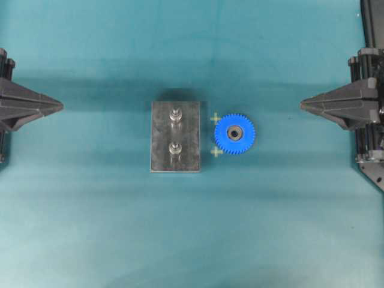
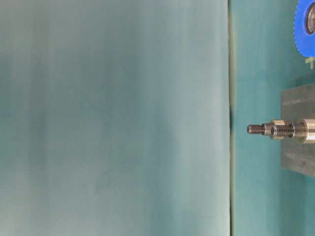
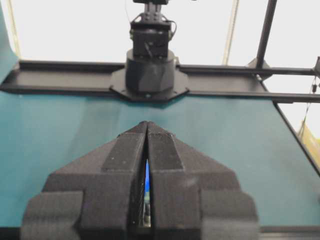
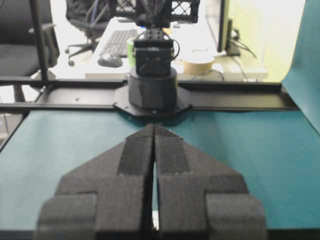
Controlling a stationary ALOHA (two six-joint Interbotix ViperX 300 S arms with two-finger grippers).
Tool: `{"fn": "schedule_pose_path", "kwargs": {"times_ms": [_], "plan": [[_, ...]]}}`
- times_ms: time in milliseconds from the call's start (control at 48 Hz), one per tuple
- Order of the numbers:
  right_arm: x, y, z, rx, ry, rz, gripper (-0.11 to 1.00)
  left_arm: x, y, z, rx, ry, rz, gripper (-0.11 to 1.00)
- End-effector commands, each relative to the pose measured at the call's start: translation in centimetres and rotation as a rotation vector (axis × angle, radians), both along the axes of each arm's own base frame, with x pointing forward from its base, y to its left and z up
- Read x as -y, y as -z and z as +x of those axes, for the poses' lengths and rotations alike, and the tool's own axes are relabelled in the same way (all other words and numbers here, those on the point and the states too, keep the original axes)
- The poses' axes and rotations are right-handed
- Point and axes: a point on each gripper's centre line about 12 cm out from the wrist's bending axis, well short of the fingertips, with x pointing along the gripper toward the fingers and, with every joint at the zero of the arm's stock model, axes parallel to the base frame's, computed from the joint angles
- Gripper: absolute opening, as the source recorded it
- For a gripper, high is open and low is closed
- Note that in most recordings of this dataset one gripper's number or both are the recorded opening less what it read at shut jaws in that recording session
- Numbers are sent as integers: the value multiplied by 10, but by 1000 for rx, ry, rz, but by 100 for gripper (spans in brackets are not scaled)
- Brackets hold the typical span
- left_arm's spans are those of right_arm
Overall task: Fit the large gear onto the shaft.
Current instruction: 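Move the right gripper toward the blue gear beside the plate, then lower the right gripper over the blue gear and grip its hub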
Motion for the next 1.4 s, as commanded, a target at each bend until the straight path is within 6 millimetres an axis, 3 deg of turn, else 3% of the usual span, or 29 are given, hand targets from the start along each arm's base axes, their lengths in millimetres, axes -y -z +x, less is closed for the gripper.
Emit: {"fn": "schedule_pose_path", "kwargs": {"times_ms": [0,83,250,542,979,1104,1292,1375], "plan": [[1,-2,-1,6,1,32,1,3,-8,12,-14,20,-34,0],[3,0,-6,-30,17,75,1,-1,-3,21,-57,-1,-65,0],[10,15,-12,-286,58,119,1,-3,4,32,-119,-8,-53,0],[33,27,-4,-513,180,187,1,-6,28,47,-433,-21,12,0],[51,78,62,-842,220,248,3,-10,32,48,-458,-38,15,0],[56,92,82,-927,225,258,27,-11,32,48,-462,-40,12,0],[61,111,108,-1033,234,290,82,-10,38,51,-488,-38,11,0],[62,119,117,-1078,233,295,95,-10,39,53,-494,-38,11,0]]}}
